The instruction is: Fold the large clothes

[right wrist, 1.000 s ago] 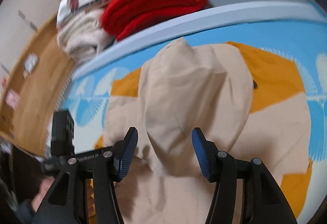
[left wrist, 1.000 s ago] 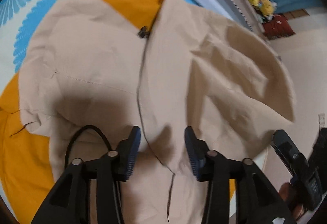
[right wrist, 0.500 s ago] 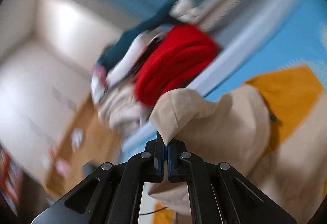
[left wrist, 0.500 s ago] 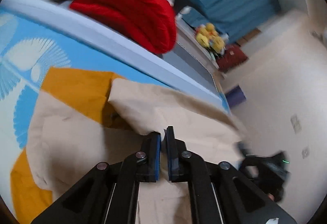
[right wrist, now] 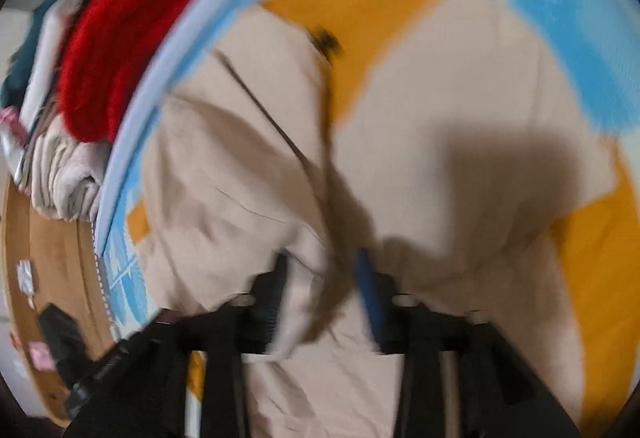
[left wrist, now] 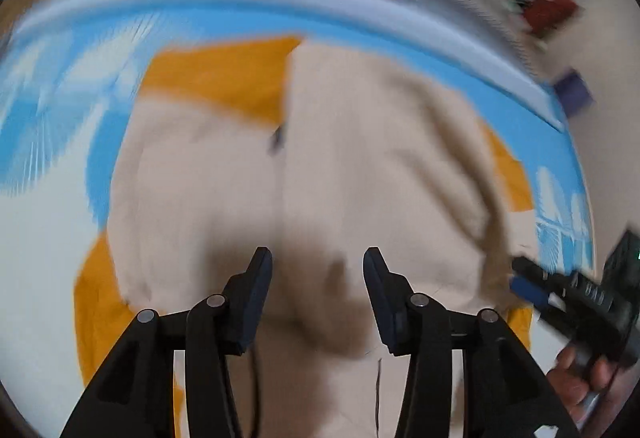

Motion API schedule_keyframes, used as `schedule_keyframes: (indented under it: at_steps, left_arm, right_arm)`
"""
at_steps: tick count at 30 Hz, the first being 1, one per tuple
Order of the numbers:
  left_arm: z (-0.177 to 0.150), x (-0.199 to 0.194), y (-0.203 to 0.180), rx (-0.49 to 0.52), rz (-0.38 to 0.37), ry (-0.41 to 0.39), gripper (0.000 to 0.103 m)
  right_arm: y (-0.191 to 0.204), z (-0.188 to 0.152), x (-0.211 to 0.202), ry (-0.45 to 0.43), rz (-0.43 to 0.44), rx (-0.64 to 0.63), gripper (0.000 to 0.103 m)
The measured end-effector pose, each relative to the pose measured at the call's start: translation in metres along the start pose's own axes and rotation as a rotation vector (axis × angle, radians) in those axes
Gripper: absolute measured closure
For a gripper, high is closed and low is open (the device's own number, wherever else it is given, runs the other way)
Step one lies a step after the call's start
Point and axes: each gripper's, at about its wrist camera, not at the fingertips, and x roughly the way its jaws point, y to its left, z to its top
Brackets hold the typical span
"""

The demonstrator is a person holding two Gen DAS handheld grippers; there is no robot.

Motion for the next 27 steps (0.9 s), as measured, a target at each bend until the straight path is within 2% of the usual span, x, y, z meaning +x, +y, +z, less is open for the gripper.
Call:
schedule_keyframes:
  at_steps: [2, 4, 5, 6, 8, 9, 11, 12, 14, 17, 19, 20, 21, 22, 23, 24, 25, 26, 27]
  left_arm:
    - [-0.01, 0.007, -0.014, 0.063, -0.05, 0.014, 0.066]
    - [-0.022, 0.027, -0.022, 0.079, -0.106, 0.083, 0.068]
    - [-0.03, 0.041, -0.022, 0.085, -0.105, 0.137, 0.068]
    - [-0.039, 0.059, -0.02, 0.09, -0.071, 0.206, 0.068]
    - [-0.052, 0.082, -0.01, 0.102, 0.03, 0.306, 0.072]
    - [-0.052, 0.08, -0.008, 0.106, 0.029, 0.304, 0.072]
    - [-0.045, 0.068, -0.007, 0.108, 0.02, 0.314, 0.073]
    - [-0.041, 0.063, -0.008, 0.106, 0.012, 0.302, 0.073]
    - [-0.025, 0.038, -0.004, 0.1, -0.004, 0.214, 0.073]
    - [-0.01, 0.026, 0.015, 0.042, -0.001, 0.121, 0.073]
    - [-0.001, 0.046, 0.024, -0.003, 0.041, 0.16, 0.074]
    - [-0.007, 0.062, 0.033, -0.017, 0.086, 0.234, 0.076]
    - [-0.013, 0.069, 0.042, -0.03, 0.104, 0.27, 0.076]
    - [-0.016, 0.071, 0.048, -0.057, 0.1, 0.279, 0.076]
    - [-0.015, 0.068, 0.05, -0.069, 0.093, 0.272, 0.076]
    - [-0.012, 0.062, 0.05, -0.065, 0.09, 0.263, 0.076]
    - [-0.008, 0.054, 0.051, -0.059, 0.083, 0.243, 0.075]
    - [-0.001, 0.04, 0.052, -0.057, 0.071, 0.197, 0.075]
    - [0.002, 0.028, 0.054, -0.053, 0.074, 0.159, 0.075]
  right_arm:
    - [0.012, 0.004, -0.011, -0.038, 0.006, -0.071, 0.053]
    - [0.017, 0.009, -0.007, -0.058, 0.014, -0.127, 0.053]
    - [0.016, 0.012, -0.007, -0.053, 0.01, -0.134, 0.053]
    - [0.007, 0.014, 0.003, -0.032, -0.015, -0.113, 0.055]
    - [-0.012, 0.016, 0.028, 0.041, -0.062, -0.004, 0.072]
    - [-0.028, 0.015, 0.041, 0.096, -0.074, 0.067, 0.079]
    - [-0.046, 0.013, 0.048, 0.134, -0.089, 0.147, 0.079]
    - [-0.045, 0.014, 0.044, 0.128, -0.097, 0.145, 0.079]
    - [-0.032, 0.017, 0.028, 0.082, -0.137, 0.092, 0.079]
    - [-0.003, 0.021, -0.009, -0.076, -0.169, -0.007, 0.076]
    - [0.014, 0.018, -0.025, -0.187, -0.182, -0.089, 0.069]
    - [0.021, 0.016, -0.027, -0.21, -0.171, -0.131, 0.066]
    - [0.029, 0.014, -0.022, -0.198, -0.146, -0.173, 0.063]
    - [0.033, 0.01, -0.009, -0.145, -0.101, -0.197, 0.06]
    - [0.034, 0.013, 0.004, -0.085, -0.068, -0.202, 0.06]
    - [0.029, 0.009, 0.026, 0.02, -0.05, -0.199, 0.06]
    - [0.027, 0.003, 0.039, 0.082, -0.084, -0.192, 0.06]
    - [0.018, -0.003, 0.052, 0.141, -0.161, -0.185, 0.06]
    - [0.014, -0.006, 0.055, 0.152, -0.185, -0.179, 0.061]
